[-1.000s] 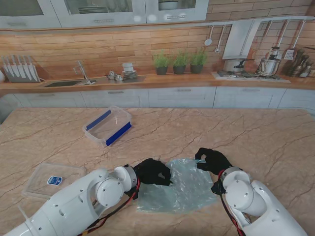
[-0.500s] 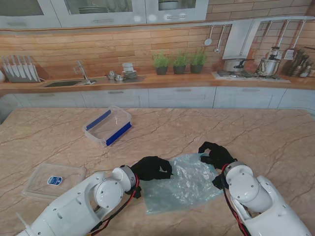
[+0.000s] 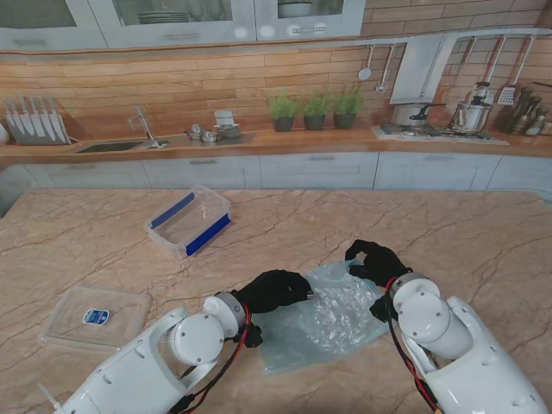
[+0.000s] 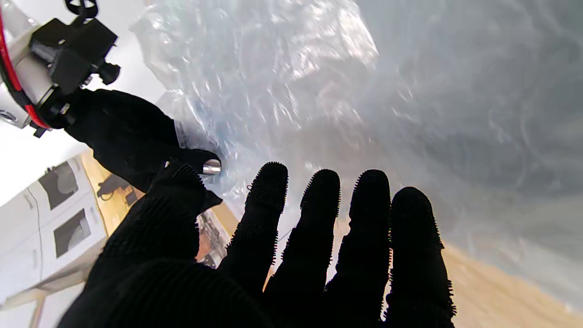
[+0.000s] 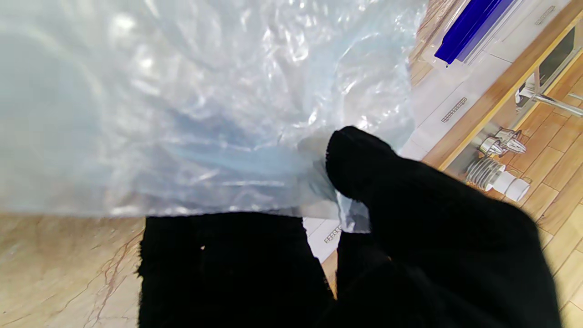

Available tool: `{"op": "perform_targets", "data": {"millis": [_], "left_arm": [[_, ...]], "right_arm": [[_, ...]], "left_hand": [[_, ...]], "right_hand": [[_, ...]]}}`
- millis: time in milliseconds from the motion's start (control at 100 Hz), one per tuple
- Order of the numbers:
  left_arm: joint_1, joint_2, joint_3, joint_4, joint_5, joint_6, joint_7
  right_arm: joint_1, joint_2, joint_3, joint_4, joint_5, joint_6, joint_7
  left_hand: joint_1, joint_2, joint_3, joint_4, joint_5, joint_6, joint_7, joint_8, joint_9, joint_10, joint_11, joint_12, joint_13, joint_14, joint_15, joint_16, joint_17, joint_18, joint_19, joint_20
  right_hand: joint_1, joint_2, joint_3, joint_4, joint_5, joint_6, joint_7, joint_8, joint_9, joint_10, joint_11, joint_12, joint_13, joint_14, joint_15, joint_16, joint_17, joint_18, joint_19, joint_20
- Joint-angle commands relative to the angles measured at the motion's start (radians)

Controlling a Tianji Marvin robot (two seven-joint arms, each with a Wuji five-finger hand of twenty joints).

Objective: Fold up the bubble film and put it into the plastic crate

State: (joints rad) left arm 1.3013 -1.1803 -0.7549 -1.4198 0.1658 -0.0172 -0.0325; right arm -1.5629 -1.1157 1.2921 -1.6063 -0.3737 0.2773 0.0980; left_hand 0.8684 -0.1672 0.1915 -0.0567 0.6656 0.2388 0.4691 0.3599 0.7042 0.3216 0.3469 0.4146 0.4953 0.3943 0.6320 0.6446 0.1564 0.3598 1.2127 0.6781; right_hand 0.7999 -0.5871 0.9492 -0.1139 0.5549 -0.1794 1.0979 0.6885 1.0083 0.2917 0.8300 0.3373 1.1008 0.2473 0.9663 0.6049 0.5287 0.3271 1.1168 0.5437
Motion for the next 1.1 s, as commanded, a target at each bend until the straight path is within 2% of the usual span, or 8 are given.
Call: {"op": "perform_targets", "data": {"millis": [0,160,360,550,700,890,1020,1090], "left_arm": [[-0.004,-0.022,0.009,0.016,-0.031,0.019,-0.004],[-0.019,-0.048,0.022,0.045,-0.142,0.076,-0.015],[-0.028,-0.058,0.027,0.057,-0.184,0.131,-0.028],[-0.011,-0.074,0.004,0.061,-0.277,0.156,-0.021],[0.012,-0.088,-0.029,0.053,-0.362,0.175,-0.003],[0.027,-0.093,-0.054,0.046,-0.412,0.197,0.0],[0.031,-0.092,-0.063,0.046,-0.442,0.2,-0.015],[0.033,-0.091,-0.069,0.048,-0.463,0.193,-0.026]], "right_arm": [[0.004,-0.002,-0.004,-0.005,0.004,0.001,0.009],[0.007,0.004,-0.008,-0.021,0.009,-0.003,0.038],[0.007,0.007,-0.008,-0.048,0.031,-0.022,0.057],[0.017,0.01,-0.017,-0.073,0.074,-0.018,0.089],[0.026,0.01,-0.033,-0.081,0.11,-0.007,0.106],[0.032,0.001,-0.056,-0.09,0.188,0.033,0.103],[0.036,-0.006,-0.067,-0.095,0.268,0.075,0.109],[0.038,-0.007,-0.068,-0.096,0.32,0.095,0.127]], "left_hand": [[-0.025,0.039,0.011,0.027,0.004,0.016,-0.043,-0.022,-0.037,0.013,-0.025,-0.032,-0.026,0.017,-0.01,-0.012,-0.014,0.018,-0.001,-0.013],[-0.024,0.053,0.004,0.028,-0.015,0.031,-0.087,-0.06,-0.098,0.018,-0.022,-0.07,-0.071,0.022,-0.011,-0.015,-0.052,0.01,-0.003,-0.019],[-0.017,0.082,-0.066,0.026,-0.026,0.068,-0.139,-0.104,-0.158,0.041,-0.034,-0.123,-0.102,0.033,-0.013,-0.024,-0.07,0.011,-0.008,-0.027],[-0.08,0.101,-0.197,0.026,-0.066,0.111,-0.22,-0.157,-0.231,0.056,-0.057,-0.158,-0.149,0.04,-0.033,-0.033,-0.109,0.01,-0.029,-0.039],[-0.162,0.075,-0.21,0.03,-0.108,0.139,-0.311,-0.204,-0.304,0.058,-0.085,-0.176,-0.207,0.023,-0.094,-0.06,-0.166,-0.002,-0.126,-0.081],[-0.204,0.054,-0.209,0.031,-0.127,0.147,-0.383,-0.222,-0.363,0.047,-0.107,-0.191,-0.247,-0.002,-0.148,-0.083,-0.21,-0.019,-0.231,-0.118],[-0.232,0.028,-0.214,0.032,-0.135,0.147,-0.424,-0.222,-0.389,0.038,-0.118,-0.198,-0.261,-0.014,-0.171,-0.09,-0.223,-0.023,-0.268,-0.125],[-0.258,0.003,-0.21,0.037,-0.146,0.147,-0.433,-0.215,-0.395,0.037,-0.127,-0.205,-0.262,-0.021,-0.188,-0.097,-0.228,-0.013,-0.3,-0.129]], "right_hand": [[0.047,-0.037,0.046,-0.044,0.008,-0.008,0.026,-0.011,0.014,0.015,0.031,0.013,0.03,-0.007,0.04,0.018,0.01,-0.007,0.046,-0.017],[0.048,-0.038,0.042,-0.043,0.008,-0.008,0.026,-0.012,0.014,0.016,0.034,0.013,0.03,-0.006,0.046,0.02,0.01,-0.007,0.05,-0.018],[0.049,-0.041,0.036,-0.04,0.01,-0.004,0.024,-0.016,0.017,0.014,0.036,0.011,0.028,-0.006,0.044,0.018,0.011,-0.006,0.053,-0.019],[0.05,-0.042,0.034,-0.038,0.014,-0.005,0.022,-0.021,0.02,0.013,0.033,0.006,0.038,-0.005,0.033,0.01,0.02,-0.007,0.055,-0.023],[0.05,-0.041,0.032,-0.039,0.014,-0.003,0.022,-0.023,0.02,0.011,0.031,0.004,0.042,-0.007,0.005,-0.005,0.026,-0.005,0.055,-0.029],[0.05,-0.035,0.027,-0.039,0.013,0.004,0.018,-0.029,0.02,0.008,0.016,0.0,0.043,-0.005,-0.069,-0.04,0.03,0.004,0.053,-0.04],[0.047,-0.017,0.014,-0.038,0.005,0.015,0.008,-0.04,0.01,0.003,-0.021,-0.009,0.019,0.011,-0.176,-0.086,0.019,0.02,0.033,-0.058],[0.03,-0.001,-0.019,-0.032,-0.029,0.055,-0.033,-0.09,-0.037,0.011,-0.061,-0.006,-0.022,0.027,-0.25,-0.111,-0.002,0.03,0.007,-0.071]]}}
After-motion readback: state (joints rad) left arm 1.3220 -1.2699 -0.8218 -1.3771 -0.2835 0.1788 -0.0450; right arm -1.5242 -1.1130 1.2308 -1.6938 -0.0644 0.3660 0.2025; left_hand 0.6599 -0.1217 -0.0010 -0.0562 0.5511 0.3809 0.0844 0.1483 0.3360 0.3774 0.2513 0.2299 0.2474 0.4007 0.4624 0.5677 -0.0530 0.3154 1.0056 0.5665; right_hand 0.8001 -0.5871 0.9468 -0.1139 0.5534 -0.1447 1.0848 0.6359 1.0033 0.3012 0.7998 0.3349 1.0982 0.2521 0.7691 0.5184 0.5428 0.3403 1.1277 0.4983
